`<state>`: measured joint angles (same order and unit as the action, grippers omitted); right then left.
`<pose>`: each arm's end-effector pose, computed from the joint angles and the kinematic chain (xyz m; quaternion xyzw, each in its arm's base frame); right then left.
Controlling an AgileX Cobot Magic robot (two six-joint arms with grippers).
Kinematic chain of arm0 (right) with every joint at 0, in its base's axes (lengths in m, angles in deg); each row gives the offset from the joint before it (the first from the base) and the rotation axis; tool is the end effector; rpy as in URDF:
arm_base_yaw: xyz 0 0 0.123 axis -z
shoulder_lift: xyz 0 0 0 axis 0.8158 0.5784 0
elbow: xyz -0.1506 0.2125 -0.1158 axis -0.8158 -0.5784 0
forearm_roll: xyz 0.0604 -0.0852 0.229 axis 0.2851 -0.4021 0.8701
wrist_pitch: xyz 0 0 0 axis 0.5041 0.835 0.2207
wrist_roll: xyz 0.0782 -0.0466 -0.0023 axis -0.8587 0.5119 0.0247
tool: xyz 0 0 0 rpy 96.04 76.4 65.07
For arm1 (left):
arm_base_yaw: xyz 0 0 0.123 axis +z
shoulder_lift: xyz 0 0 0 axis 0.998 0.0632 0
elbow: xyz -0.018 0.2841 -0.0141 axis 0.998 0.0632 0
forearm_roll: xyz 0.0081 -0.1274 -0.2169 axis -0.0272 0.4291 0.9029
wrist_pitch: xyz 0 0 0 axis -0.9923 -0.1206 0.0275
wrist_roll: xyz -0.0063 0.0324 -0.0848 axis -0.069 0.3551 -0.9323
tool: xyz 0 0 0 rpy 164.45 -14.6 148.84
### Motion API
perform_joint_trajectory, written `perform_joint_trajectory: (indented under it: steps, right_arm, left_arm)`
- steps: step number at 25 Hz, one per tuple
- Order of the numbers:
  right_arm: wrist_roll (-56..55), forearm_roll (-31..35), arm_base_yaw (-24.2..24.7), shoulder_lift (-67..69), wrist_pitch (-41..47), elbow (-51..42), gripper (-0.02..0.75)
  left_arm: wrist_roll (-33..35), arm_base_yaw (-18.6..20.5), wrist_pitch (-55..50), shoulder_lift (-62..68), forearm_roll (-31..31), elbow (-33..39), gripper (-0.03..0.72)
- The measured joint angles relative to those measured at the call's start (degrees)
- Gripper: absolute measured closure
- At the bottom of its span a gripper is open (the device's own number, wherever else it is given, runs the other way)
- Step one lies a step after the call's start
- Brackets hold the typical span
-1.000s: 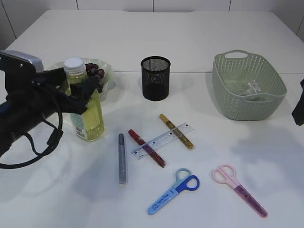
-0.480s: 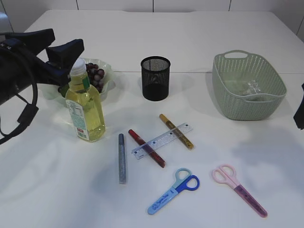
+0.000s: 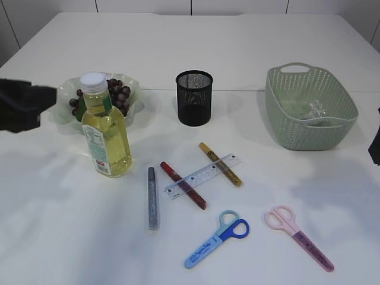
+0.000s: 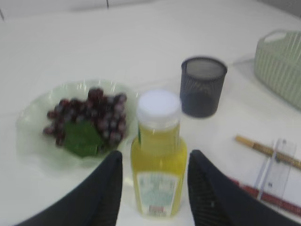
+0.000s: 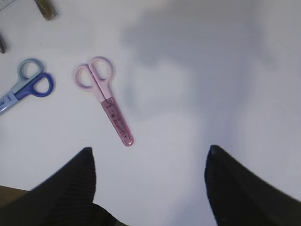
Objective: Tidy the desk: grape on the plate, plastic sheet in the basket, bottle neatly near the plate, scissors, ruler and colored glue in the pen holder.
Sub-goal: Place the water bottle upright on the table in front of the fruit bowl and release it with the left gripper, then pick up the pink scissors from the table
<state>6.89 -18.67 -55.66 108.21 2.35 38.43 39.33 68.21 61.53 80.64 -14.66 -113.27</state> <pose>0.2439 0.0159 0.3001 -0.0422 0.9897 0.0610 0.1223 0.2371 -0.0825 0.2608 0.1399 0.7926 -0.1145 0.5823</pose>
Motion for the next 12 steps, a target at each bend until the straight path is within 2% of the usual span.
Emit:
perform_joint_trajectory:
  steps: [6, 9, 12]
  right_arm:
    - [0.0, 1.4, -0.2, 0.0, 0.0, 0.0, 0.174]
    - [0.0, 2.6, -0.2, 0.0, 0.7, 0.0, 0.178]
    - [-0.4, 2.4, -2.0, 0.0, 1.4, 0.0, 0.209]
  left_arm:
    - [-1.1, 0.0, -32.7, -8.3, 3.3, 0.0, 0.356]
    - [-1.1, 0.0, -44.4, -9.6, 6.3, 0.0, 0.356]
    - [-1.1, 0.0, -50.2, -9.6, 8.2, 0.0, 0.356]
